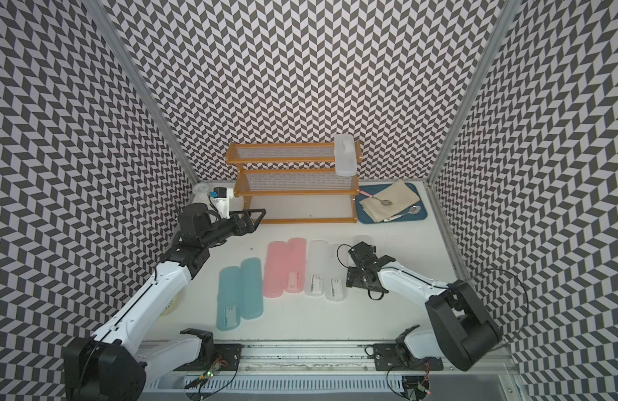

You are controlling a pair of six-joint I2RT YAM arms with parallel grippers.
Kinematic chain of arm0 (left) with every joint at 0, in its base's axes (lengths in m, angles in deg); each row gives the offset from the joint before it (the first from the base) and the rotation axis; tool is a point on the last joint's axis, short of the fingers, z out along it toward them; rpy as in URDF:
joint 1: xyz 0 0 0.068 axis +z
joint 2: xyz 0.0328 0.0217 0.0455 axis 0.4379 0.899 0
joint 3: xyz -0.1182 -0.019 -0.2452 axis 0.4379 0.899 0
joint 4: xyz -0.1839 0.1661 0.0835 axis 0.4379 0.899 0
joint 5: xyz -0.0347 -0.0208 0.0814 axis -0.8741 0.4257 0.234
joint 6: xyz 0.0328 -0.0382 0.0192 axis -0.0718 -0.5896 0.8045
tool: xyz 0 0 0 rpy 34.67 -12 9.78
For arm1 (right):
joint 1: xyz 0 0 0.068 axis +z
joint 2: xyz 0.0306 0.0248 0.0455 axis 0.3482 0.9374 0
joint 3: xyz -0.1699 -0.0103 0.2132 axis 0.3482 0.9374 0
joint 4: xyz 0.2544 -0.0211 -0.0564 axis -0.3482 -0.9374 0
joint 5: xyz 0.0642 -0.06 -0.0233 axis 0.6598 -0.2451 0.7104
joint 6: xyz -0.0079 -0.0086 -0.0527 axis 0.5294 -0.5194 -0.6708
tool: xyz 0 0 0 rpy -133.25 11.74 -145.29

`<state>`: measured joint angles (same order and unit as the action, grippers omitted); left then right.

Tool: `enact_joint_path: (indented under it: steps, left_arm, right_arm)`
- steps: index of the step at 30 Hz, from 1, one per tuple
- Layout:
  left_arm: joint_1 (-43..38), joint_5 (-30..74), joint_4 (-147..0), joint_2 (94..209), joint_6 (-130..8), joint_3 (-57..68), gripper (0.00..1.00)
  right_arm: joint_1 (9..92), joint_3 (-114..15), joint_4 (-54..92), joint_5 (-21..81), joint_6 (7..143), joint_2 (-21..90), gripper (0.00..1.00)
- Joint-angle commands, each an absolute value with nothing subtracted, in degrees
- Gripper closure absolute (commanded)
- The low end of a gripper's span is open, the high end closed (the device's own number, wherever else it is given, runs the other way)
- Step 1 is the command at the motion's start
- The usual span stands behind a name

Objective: Place the pencil cases on the shelf according to color
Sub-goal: Pick up the pencil case from the center of the board.

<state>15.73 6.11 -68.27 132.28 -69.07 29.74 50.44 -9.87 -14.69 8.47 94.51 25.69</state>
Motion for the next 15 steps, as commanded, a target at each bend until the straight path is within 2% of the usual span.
enact_joint_path:
  steps: [1,6,11,15]
  left_arm:
    - [15.77,5.16,-69.83,131.50,-68.68,30.21,0.00]
    - [15.77,5.16,-69.83,131.37,-68.69,30.12,0.00]
    - [15.77,5.31,-69.92,130.89,-68.82,30.17,0.00]
    - [15.86,6.50,-70.09,129.27,-68.51,30.40,0.01]
  right_arm:
    - [50.79,-9.47,-13.50,7.08,95.76,27.49,0.01]
    - [51.61,-9.18,-13.15,6.31,96.30,27.73,0.02]
    - [53.09,-7.51,-11.88,5.73,97.69,25.38,0.13]
    - [55.24,-7.20,-12.62,4.15,98.83,22.23,0.16]
